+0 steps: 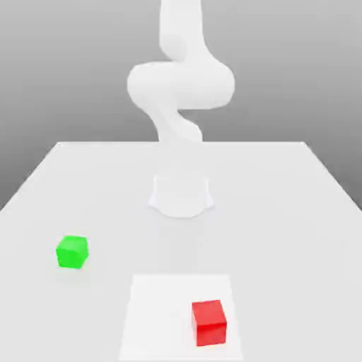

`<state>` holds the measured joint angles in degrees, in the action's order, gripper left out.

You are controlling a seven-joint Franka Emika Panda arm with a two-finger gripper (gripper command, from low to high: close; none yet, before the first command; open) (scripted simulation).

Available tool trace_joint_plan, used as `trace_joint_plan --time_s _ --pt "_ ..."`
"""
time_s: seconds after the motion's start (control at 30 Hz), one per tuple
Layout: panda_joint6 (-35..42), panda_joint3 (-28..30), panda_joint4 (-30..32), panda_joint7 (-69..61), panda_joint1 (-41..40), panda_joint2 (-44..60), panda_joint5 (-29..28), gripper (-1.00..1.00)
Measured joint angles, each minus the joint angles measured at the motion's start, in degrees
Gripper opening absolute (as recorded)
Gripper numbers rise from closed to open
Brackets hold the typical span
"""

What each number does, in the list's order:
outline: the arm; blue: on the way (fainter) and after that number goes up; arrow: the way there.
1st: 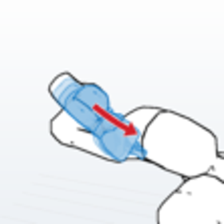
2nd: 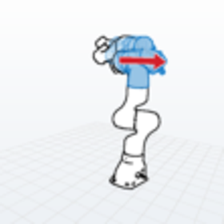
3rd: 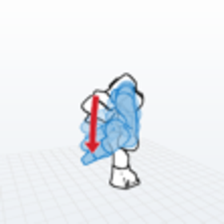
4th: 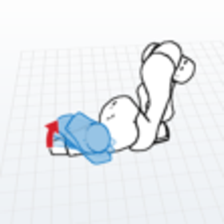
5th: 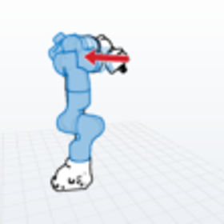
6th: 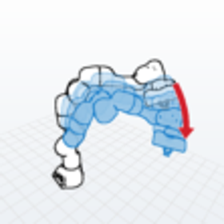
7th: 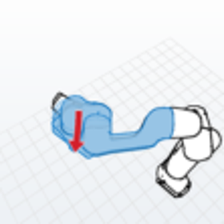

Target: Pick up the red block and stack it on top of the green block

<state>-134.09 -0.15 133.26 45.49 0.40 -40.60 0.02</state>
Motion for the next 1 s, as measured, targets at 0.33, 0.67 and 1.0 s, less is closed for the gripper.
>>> trace_joint_plan --time_s 0.33,0.67,1.0 --pt "-9.31 -0.81 5.98 -1.36 1.48 21.13 0.06 0.00" --pt "-18.45 -1.72 11.86 -2.33 3.04 41.90 -0.40 0.00" --pt "-30.73 -1.16 12.27 -1.88 3.91 59.88 -1.66 -1.00"
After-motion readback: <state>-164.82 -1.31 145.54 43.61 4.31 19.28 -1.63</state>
